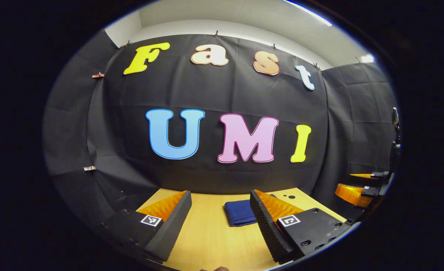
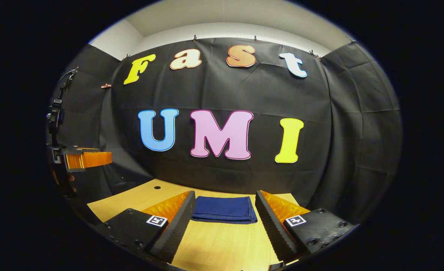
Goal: Grasp the waist and the cuffs of the jeans and fold them to make the two legs overlap; first hold the waist and fold one-third of the jeans toward the cuffs, then hold the cuffs and fold the remaining one-third in the same direction to finish folding.
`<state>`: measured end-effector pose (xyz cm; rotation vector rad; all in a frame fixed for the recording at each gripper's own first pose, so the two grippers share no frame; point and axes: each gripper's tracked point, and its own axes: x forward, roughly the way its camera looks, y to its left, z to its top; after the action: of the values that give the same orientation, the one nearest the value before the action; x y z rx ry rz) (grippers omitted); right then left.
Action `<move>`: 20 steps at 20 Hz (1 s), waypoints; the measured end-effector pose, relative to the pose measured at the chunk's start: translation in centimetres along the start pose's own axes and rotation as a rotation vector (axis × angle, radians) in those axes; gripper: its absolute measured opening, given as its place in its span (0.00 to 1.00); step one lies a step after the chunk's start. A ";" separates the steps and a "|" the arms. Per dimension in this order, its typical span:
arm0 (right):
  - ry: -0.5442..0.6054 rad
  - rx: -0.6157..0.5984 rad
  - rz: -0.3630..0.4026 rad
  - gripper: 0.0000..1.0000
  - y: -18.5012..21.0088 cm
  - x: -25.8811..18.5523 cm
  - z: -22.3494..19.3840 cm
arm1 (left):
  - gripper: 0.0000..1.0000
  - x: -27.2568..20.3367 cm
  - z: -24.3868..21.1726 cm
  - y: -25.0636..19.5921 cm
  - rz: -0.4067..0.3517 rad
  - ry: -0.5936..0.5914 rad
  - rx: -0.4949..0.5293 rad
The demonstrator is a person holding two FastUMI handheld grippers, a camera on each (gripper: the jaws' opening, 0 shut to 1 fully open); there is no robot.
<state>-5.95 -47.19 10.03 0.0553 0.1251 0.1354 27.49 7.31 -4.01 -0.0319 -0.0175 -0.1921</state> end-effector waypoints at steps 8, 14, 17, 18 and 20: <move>0.026 -0.024 -0.028 0.96 2.6 -0.7 -0.6 | 0.97 0.6 -1.0 1.2 -0.068 0.009 0.029; 0.020 -0.012 -0.051 0.96 2.7 -0.9 -0.7 | 0.97 0.1 -2.2 1.0 -0.096 0.020 0.050; 0.014 -0.021 -0.058 0.96 2.7 -1.2 -1.2 | 0.97 -0.2 -2.8 0.9 -0.105 0.018 0.043; 0.017 -0.023 -0.059 0.96 2.7 -1.4 -1.5 | 0.96 -0.2 -3.2 0.9 -0.104 0.021 0.041; 0.021 -0.018 -0.064 0.96 2.6 -1.8 -1.9 | 0.97 -0.2 -3.4 0.8 -0.103 0.025 0.033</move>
<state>-8.34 -44.79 8.52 0.0323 0.1467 0.0736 27.51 8.06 -7.48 0.0042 0.0027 -0.2951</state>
